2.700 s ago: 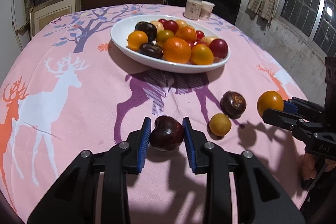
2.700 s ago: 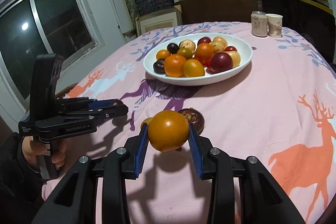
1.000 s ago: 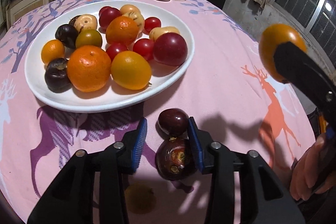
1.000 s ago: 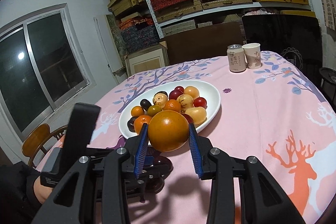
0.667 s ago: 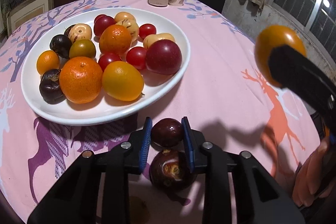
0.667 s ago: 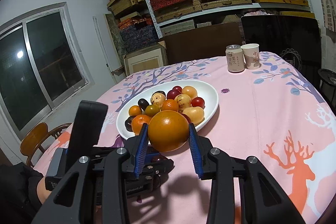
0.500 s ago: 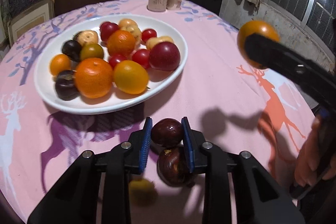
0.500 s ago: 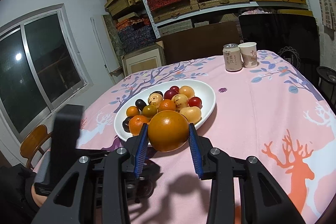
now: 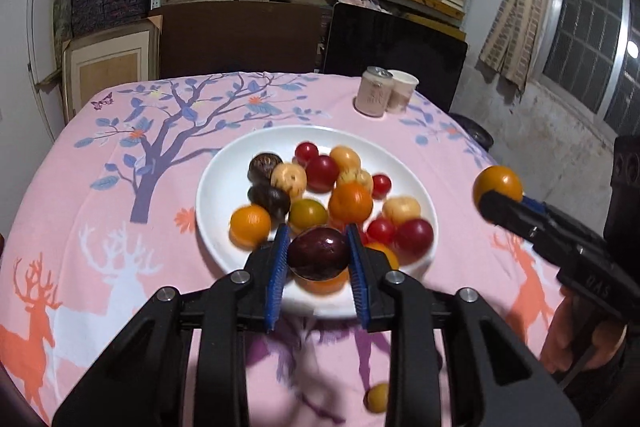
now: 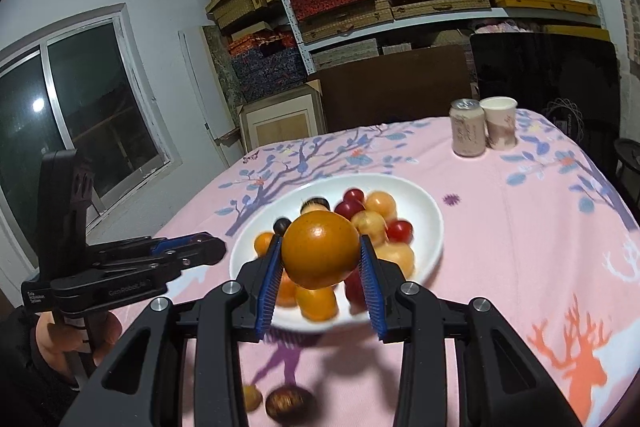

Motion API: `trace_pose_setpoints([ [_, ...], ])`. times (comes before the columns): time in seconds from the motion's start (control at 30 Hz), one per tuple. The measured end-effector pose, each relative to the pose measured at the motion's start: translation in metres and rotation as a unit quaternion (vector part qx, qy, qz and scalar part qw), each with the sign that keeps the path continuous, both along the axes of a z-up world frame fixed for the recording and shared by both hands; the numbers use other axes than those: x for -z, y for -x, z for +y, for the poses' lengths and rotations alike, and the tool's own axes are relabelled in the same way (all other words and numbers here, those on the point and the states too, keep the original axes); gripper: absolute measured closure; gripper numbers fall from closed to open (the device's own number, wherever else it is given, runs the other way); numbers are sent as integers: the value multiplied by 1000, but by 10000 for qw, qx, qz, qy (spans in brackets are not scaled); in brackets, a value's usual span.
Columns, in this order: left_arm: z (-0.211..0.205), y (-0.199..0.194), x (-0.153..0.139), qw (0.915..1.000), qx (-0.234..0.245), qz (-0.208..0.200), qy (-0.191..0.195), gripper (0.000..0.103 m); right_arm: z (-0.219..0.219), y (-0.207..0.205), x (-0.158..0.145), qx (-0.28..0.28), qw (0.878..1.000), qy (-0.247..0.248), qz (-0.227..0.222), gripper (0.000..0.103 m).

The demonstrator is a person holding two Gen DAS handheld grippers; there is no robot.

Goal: Organize fruits
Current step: 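Carry the plum and orange over the plate and release both, then grasp a small brown pear with the left tool while the right tool grasps a mangosteen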

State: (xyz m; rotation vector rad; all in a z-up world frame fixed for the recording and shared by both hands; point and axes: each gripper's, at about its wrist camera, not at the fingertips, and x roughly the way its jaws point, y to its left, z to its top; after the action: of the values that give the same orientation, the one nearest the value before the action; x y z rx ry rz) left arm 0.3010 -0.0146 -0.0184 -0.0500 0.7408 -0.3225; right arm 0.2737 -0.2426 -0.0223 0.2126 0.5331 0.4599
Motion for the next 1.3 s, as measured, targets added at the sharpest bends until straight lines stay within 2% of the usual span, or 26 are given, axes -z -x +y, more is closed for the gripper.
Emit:
trace_pose_setpoints([
  [0.13,-1,-41,14,9990,-207,356,187,75,23,-33,11,37,9992,386,101,65],
  [0.17,-2,-49,20,9984,-267,458,195,69,27,-39,16,8,9988,462,171,62],
  [0.2,-3,-54,25,9980,-332,509,192,57,28,-43,21,23,9984,528,204,53],
  [0.23,-1,-58,29,9975,-395,545,236,53,28,-42,23,91,9982,570,168,50],
  [0.43,14,-42,33,9957,-421,607,558,51,4,-17,22,142,9996,201,116,48],
  [0.47,16,-32,34,9961,-367,585,544,49,1,-13,23,124,9997,160,138,46],
  [0.5,16,-24,35,9967,-322,547,499,44,-2,-7,25,95,9996,161,191,45],
  [0.6,14,15,40,9988,-168,404,202,29,-11,10,33,170,9990,199,357,45],
  [0.7,5,50,50,9985,272,465,-59,28,-23,24,36,226,9983,-12,541,45],
  [0.77,-9,74,58,9962,601,387,-488,28,-27,35,36,264,9984,-21,491,45],
  [0.87,-31,104,71,9877,1015,181,-1178,28,-31,49,39,261,9987,-40,444,45],
  [0.97,-39,110,84,9840,1120,254,-1359,28,-31,56,47,268,9984,27,506,45],
  [1.03,-41,104,90,9840,1064,345,-1390,34,-29,56,50,258,9984,89,501,45],
  [1.1,-39,95,95,9852,1061,530,-1236,56,-27,55,51,225,9986,163,448,45],
  [1.13,-37,91,95,9863,1064,594,-1112,60,-25,55,52,188,9986,210,450,45],
  [1.2,-35,88,95,9877,1058,607,-983,76,-22,54,54,89,9984,289,474,45],
  [1.3,-31,88,93,9889,1063,596,-853,76,-13,56,57,-306,9974,351,555,45],
])
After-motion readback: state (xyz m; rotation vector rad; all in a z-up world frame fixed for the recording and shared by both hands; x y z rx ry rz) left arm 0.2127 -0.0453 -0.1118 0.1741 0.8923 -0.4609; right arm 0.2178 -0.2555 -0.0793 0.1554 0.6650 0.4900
